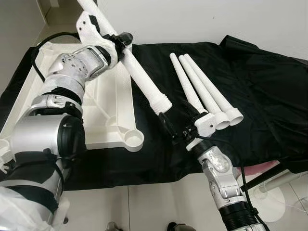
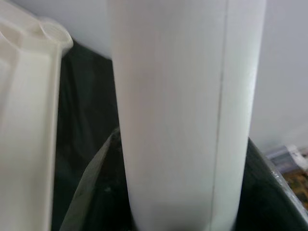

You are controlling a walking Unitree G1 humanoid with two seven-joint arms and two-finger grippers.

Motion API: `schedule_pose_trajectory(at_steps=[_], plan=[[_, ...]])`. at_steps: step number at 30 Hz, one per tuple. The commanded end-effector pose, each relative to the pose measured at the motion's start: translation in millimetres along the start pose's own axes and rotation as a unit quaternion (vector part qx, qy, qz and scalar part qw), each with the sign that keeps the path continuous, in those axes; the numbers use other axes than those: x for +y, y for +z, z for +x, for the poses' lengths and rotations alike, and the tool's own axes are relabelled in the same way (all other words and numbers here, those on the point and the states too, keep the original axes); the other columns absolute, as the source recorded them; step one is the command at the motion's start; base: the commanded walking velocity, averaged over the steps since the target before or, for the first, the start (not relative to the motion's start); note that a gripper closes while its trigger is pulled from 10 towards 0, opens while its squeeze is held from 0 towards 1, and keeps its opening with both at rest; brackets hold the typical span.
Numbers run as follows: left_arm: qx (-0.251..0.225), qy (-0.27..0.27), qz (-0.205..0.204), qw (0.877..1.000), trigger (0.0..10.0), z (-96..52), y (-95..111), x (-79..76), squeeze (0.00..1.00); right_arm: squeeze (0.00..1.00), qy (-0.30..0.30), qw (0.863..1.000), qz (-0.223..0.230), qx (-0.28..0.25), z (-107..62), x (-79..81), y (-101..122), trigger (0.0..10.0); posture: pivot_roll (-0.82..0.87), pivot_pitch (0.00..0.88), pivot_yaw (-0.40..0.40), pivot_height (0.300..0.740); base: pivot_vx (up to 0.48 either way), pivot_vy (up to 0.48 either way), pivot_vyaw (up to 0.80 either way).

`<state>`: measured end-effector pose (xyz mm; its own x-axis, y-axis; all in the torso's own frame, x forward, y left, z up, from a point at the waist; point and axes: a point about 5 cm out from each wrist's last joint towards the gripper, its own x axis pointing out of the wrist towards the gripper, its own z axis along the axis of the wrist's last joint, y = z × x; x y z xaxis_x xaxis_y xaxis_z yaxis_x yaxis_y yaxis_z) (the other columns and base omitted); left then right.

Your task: Building children table

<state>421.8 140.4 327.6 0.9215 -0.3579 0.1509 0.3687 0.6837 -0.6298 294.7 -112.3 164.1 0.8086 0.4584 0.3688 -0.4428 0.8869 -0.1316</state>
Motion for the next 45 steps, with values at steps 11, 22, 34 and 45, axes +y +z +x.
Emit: schedule_pose_trajectory(at_steps=[11,22,34,45], plan=[[-0.075,-0.143,0.141,0.977,10.0,1.6,14,-39.3,0.0,0.0,-0.034,0.998,-0.015,0.058,10.7,-11.2,0,10.0,-0.1,0.071,0.004,0.74,0.0,0.0,0.0],[-0.11,-0.194,0.269,0.937,10.0,-2.1,-21,-74.2,0.0,0.0,-0.035,0.996,-0.045,0.064,35.5,-9.2,16,10.0,-0.11,0.072,0.006,0.74,0.0,0.0,0.0],[-0.139,-0.231,0.299,0.915,10.0,-21.1,-49,-108.8,0.0,0.0,-0.038,0.995,-0.035,0.081,56.8,-6.1,17,10.0,-0.08,0.066,-0.009,0.74,0.0,0.0,0.0],[-0.134,-0.252,0.297,0.911,10.0,-27.9,-64,-122.0,0.0,0.0,-0.027,0.994,-0.064,0.088,73.7,-6.5,20,10.0,-0.08,0.051,-0.007,0.74,0.0,0.0,0.0]])
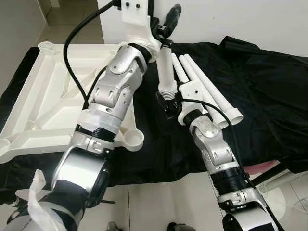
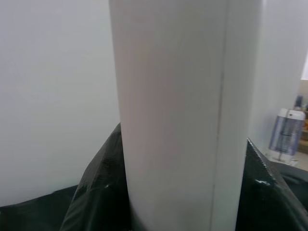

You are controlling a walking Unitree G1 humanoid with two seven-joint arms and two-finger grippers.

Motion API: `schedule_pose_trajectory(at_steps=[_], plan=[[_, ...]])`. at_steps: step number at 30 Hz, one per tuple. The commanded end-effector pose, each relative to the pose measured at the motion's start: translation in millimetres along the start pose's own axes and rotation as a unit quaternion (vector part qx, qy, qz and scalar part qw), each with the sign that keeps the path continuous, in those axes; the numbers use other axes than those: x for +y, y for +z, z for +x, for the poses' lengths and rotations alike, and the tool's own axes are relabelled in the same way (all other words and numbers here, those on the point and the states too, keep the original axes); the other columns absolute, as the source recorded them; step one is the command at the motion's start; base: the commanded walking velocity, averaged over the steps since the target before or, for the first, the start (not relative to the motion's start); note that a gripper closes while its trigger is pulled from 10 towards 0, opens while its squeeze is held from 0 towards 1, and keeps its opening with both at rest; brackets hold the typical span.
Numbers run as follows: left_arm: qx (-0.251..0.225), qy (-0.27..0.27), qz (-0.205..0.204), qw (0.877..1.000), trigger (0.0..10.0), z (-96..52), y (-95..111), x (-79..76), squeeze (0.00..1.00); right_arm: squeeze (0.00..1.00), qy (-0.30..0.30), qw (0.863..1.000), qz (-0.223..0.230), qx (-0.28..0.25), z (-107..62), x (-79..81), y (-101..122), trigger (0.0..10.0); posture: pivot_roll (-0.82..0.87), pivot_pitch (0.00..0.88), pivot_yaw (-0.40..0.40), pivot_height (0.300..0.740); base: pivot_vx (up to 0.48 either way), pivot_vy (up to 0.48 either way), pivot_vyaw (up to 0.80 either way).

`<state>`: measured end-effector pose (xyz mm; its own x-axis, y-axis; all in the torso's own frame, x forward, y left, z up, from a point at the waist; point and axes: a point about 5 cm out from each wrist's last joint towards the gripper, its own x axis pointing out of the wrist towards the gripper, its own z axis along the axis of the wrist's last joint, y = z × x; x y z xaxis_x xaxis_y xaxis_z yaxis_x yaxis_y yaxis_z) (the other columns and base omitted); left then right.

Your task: Building children table

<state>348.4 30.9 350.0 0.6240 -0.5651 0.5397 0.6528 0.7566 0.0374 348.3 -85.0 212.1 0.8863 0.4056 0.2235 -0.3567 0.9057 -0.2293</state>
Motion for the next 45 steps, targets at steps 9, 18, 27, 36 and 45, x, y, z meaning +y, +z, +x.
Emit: schedule_pose_trajectory(at_steps=[9,18,27,36,45], plan=[[0.007,-0.047,-0.002,0.999,10.0,-2.7,-3,-22.2,0.0,0.0,0.001,1.0,-0.026,-0.004,12.4,-0.4,8,10.0,-0.08,0.046,-0.006,0.74,0.0,0.0,0.0],[0.012,-0.051,0.003,0.999,10.0,-4.5,-5,-27.3,0.0,0.0,0.009,0.999,-0.048,-0.016,18.2,2.4,15,8.4,-0.08,0.039,0.002,0.74,0.0,0.0,0.0],[0.015,-0.056,0.002,0.998,10.0,-4.2,-6,-31.4,0.0,0.0,0.009,0.998,-0.052,-0.016,18.7,1.4,16,1.8,-0.08,0.041,0.005,0.74,0.0,0.0,0.0],[0.018,-0.073,0.005,0.997,10.0,-5.1,-7,-41.0,0.0,0.0,0.002,0.999,-0.038,-0.005,17.1,2.0,11,0.0,-0.08,0.044,0.002,0.74,0.0,0.0,0.0],[0.005,-0.093,-0.012,0.996,10.0,-6.5,-2,-45.4,1.0,0.0,-0.027,1.0,-0.002,0.009,16.3,0.4,7,10.0,-0.08,0.059,0.004,0.74,0.0,0.0,0.0]])
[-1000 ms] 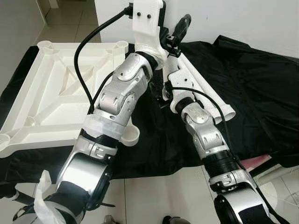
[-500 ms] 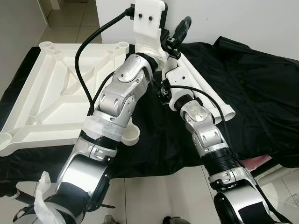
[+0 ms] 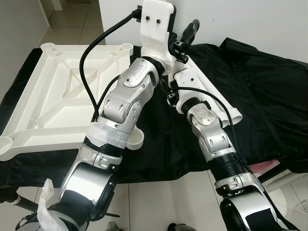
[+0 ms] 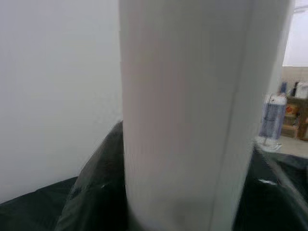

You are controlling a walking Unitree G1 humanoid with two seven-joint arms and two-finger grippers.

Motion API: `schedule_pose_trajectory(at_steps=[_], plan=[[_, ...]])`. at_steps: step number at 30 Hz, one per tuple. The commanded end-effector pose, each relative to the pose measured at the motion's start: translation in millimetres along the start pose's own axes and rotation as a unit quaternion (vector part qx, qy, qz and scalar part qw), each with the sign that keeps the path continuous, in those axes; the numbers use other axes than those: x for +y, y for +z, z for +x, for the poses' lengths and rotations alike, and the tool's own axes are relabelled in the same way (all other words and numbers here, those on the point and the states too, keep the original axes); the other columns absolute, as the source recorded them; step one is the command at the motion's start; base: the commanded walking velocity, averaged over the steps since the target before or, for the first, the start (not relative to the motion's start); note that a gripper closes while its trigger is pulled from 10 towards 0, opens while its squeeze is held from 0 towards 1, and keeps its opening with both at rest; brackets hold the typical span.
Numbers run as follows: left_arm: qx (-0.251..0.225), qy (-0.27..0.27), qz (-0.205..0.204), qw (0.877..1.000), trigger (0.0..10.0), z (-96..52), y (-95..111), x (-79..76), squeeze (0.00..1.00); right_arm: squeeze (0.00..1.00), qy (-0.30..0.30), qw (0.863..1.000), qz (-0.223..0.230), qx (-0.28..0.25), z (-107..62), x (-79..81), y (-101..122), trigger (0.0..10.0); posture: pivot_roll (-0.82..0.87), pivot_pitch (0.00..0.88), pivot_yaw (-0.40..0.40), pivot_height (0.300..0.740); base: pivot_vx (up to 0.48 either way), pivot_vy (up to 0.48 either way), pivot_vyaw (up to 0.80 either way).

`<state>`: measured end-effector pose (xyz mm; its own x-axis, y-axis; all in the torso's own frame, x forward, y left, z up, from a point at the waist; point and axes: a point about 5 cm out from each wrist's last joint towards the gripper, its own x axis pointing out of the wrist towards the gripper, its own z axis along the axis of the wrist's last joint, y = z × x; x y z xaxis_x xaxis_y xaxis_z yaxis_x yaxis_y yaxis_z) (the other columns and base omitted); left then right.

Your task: Building children table

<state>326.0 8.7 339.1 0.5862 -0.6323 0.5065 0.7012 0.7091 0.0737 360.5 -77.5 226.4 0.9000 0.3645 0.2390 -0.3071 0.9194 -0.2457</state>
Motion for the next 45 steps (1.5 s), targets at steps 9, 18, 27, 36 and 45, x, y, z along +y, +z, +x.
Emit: schedule_pose_trajectory(at_steps=[9,18,27,36,45], plan=[[-0.044,-0.09,-0.023,0.995,10.0,-0.4,18,-17.4,0.0,0.0,-0.044,0.997,0.053,0.027,-1.3,-2.9,-9,10.0,-0.08,0.065,0.005,0.74,0.0,0.0,0.0],[-0.059,-0.044,-0.054,0.996,10.0,-8.3,28,13.1,0.0,0.0,-0.092,0.993,0.073,0.027,-4.5,-18.5,-11,10.0,-0.08,0.07,0.003,0.74,0.0,0.0,0.0],[-0.033,0.016,-0.028,0.999,10.0,-26.9,23,50.4,0.0,0.0,-0.129,0.988,0.087,0.003,-13.2,-34.5,-9,10.0,-0.08,0.074,0.011,0.74,0.0,0.0,0.0],[0.066,0.072,0.032,0.995,10.0,-69.7,-20,81.7,0.0,0.0,-0.167,0.98,0.107,-0.013,-33.7,-52.0,-12,10.0,-0.08,0.086,0.012,0.74,0.0,0.0,0.0],[0.111,0.12,0.015,0.986,10.0,-101.0,-47,92.9,0.0,0.0,-0.187,0.975,0.115,-0.033,-49.1,-62.5,-11,10.0,-0.09,0.095,0.017,0.74,0.0,0.0,0.0]])
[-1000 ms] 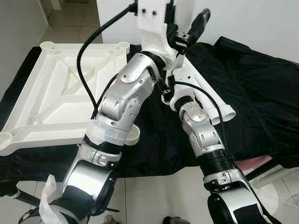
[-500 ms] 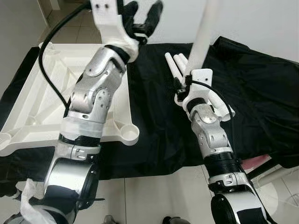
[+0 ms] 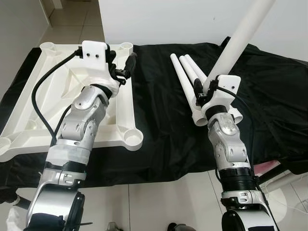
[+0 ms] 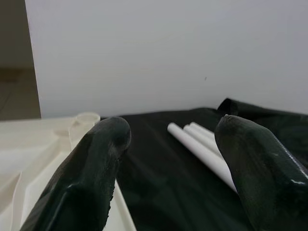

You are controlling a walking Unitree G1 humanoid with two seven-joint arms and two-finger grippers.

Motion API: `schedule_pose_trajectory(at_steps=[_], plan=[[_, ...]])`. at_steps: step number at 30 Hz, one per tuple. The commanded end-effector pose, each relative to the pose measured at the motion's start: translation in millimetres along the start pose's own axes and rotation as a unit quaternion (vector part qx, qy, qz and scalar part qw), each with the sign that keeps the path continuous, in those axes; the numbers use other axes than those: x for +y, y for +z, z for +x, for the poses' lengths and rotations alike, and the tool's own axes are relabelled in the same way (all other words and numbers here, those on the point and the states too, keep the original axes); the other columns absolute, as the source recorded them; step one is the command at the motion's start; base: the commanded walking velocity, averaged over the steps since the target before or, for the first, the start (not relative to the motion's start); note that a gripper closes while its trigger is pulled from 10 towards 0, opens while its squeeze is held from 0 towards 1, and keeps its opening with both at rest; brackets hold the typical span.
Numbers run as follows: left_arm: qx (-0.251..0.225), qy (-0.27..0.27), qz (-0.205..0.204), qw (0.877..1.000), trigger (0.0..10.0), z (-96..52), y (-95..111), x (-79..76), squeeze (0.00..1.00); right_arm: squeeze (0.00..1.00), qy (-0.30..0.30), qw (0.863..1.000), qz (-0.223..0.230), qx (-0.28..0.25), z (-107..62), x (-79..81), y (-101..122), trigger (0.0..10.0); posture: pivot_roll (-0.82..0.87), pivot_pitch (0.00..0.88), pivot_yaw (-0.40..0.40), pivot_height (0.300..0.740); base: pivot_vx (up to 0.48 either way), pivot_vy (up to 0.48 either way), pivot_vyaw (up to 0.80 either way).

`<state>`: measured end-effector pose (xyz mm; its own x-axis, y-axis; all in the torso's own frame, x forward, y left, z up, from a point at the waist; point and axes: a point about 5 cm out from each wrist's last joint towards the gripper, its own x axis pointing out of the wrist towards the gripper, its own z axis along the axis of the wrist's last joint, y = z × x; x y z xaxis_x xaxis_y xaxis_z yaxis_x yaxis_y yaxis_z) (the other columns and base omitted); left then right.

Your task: Building children table

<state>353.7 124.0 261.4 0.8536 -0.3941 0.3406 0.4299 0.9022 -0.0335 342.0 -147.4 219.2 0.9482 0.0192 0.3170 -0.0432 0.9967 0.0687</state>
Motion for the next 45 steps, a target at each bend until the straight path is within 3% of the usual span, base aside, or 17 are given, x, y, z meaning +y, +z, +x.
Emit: schedule_pose_trajectory(at_steps=[1,7,10,15,16,22,25,30,35,37,38,40,45], plan=[[0.021,-0.05,-0.002,0.999,10.0,-6.2,-8,0.9,0.0,0.0,-0.009,1.0,0.004,-0.01,-4.2,-7.4,2,10.0,-0.09,0.095,0.017,0.74,0.0,0.0,0.0],[0.039,-0.063,0.023,0.997,10.0,-15.4,-16,5.3,0.0,0.0,-0.003,1.0,-0.003,-0.009,-9.9,-7.9,1,10.0,-0.09,0.101,0.02,0.74,0.0,0.0,0.0],[0.085,-0.111,0.081,0.987,10.0,-32.7,-31,13.2,0.0,0.0,-0.001,1.0,-0.009,-0.004,-14.1,-10.5,-1,10.0,-0.09,0.105,0.017,0.74,0.0,0.0,0.0],[0.122,-0.131,0.108,0.978,10.0,-44.1,-42,21.6,0.0,0.0,-0.001,1.0,-0.011,-0.002,-15.5,-11.6,-2,10.0,-0.08,0.103,0.017,0.74,0.0,0.0,0.0],[0.156,-0.157,0.118,0.968,10.0,-54.6,-51,27.1,0.0,0.0,-0.002,1.0,-0.013,-0.001,-16.4,-12.5,-2,10.0,-0.08,0.103,0.017,0.74,0.0,0.0,0.0],[0.184,-0.194,0.143,0.953,10.0,-69.1,-57,32.3,0.0,0.0,-0.003,1.0,-0.017,0.0,-17.5,-14.0,-3,10.0,-0.08,0.099,0.015,0.74,0.0,0.0,0.0],[0.216,-0.214,0.168,0.938,10.0,-82.6,-61,45.0,0.0,0.0,-0.001,1.0,-0.019,0.001,-18.9,-14.8,-3,10.0,-0.08,0.096,0.014,0.74,0.0,0.0,0.0],[0.235,-0.218,0.165,0.933,10.0,-87.1,-62,53.1,0.0,0.0,0.001,1.0,-0.02,0.002,-19.1,-15.4,-3,10.0,-0.08,0.095,0.009,0.74,0.0,0.0,0.0],[0.267,-0.199,0.22,0.917,10.0,-97.3,-59,76.2,0.0,0.0,0.008,1.0,-0.023,0.006,-18.4,-13.2,-5,10.0,-0.07,0.094,0.002,0.74,0.0,0.0,0.0],[0.27,-0.198,0.222,0.916,10.0,-98.1,-59,77.4,0.0,0.0,0.009,1.0,-0.023,0.006,-18.4,-13.1,-5,10.0,-0.07,0.093,0.002,0.74,0.0,0.0,0.0],[0.281,-0.2,0.244,0.907,10.0,-100.2,-61,79.9,0.0,0.0,0.01,1.0,-0.024,0.007,-18.3,-12.8,-5,10.0,-0.07,0.093,0.0,0.74,0.0,0.0,0.0],[0.287,-0.202,0.251,0.902,10.0,-101.3,-62,80.8,0.0,0.0,0.011,1.0,-0.024,0.007,-18.3,-12.8,-5,10.0,-0.07,0.092,-0.001,0.74,0.0,0.0,0.0],[0.295,-0.205,0.259,0.896,10.0,-103.0,-65,81.6,0.0,0.0,0.012,1.0,-0.026,0.007,-18.3,-12.7,-5,10.0,-0.08,0.093,0.001,0.74,0.0,0.0,0.0]])
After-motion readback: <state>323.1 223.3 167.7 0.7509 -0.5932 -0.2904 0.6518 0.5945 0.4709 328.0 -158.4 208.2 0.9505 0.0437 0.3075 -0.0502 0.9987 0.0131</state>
